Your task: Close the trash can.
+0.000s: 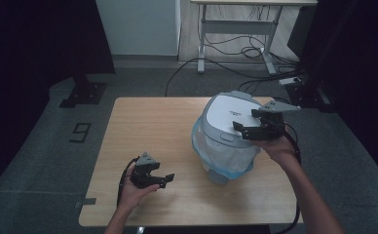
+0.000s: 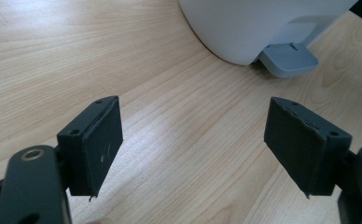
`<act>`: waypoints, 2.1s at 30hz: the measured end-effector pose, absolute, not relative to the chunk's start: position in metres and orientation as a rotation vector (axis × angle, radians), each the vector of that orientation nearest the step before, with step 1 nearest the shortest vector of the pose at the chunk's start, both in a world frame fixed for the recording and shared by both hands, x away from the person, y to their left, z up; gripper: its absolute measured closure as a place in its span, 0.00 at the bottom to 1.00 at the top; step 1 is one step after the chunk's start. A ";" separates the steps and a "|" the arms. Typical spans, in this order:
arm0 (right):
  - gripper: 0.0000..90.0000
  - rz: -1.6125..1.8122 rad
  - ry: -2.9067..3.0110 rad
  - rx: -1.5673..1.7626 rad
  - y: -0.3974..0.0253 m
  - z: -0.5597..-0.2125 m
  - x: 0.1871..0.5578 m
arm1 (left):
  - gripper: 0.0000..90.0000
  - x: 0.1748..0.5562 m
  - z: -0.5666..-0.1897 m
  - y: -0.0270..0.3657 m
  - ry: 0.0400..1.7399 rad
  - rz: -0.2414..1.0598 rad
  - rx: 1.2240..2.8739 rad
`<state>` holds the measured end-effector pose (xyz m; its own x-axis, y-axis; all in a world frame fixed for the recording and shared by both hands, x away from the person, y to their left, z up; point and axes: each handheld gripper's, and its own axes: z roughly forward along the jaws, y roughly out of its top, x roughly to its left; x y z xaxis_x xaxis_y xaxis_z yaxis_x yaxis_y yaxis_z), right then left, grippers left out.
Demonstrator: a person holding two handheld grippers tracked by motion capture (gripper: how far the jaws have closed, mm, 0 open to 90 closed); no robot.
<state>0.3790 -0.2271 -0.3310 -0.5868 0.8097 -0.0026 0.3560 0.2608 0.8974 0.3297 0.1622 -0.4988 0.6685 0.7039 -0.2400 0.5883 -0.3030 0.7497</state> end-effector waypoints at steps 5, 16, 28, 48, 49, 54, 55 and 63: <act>0.16 1.303 2.055 1.048 -0.228 -0.333 0.378 | 0.22 0.330 -0.499 0.163 1.005 0.169 2.004; 0.14 1.376 1.985 1.073 -0.241 -0.337 0.374 | 0.22 0.331 -0.501 0.165 1.016 0.172 2.000; 0.15 1.456 1.903 1.039 -0.277 -0.343 0.339 | 0.22 0.331 -0.504 0.164 1.031 0.183 2.004; 0.15 1.421 1.868 1.215 -0.340 -0.439 0.305 | 0.22 0.332 -0.513 0.160 1.051 0.197 2.041; 0.15 1.410 1.872 1.232 -0.342 -0.448 0.305 | 0.22 0.333 -0.513 0.160 1.052 0.195 2.043; 0.15 1.369 1.888 1.295 -0.347 -0.480 0.304 | 0.22 0.333 -0.515 0.161 1.063 0.196 2.043; 0.15 1.363 1.889 1.313 -0.348 -0.487 0.304 | 0.22 0.334 -0.516 0.161 1.062 0.197 2.044; 0.15 1.287 1.933 1.343 -0.351 -0.508 0.305 | 0.22 0.334 -0.517 0.162 1.066 0.200 2.051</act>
<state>0.3049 -0.3506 -0.5084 -0.4210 0.8968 0.1362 0.4715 0.0881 0.8775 0.3342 0.1618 -0.5169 0.6329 0.7457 -0.2085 0.6197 -0.3264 0.7137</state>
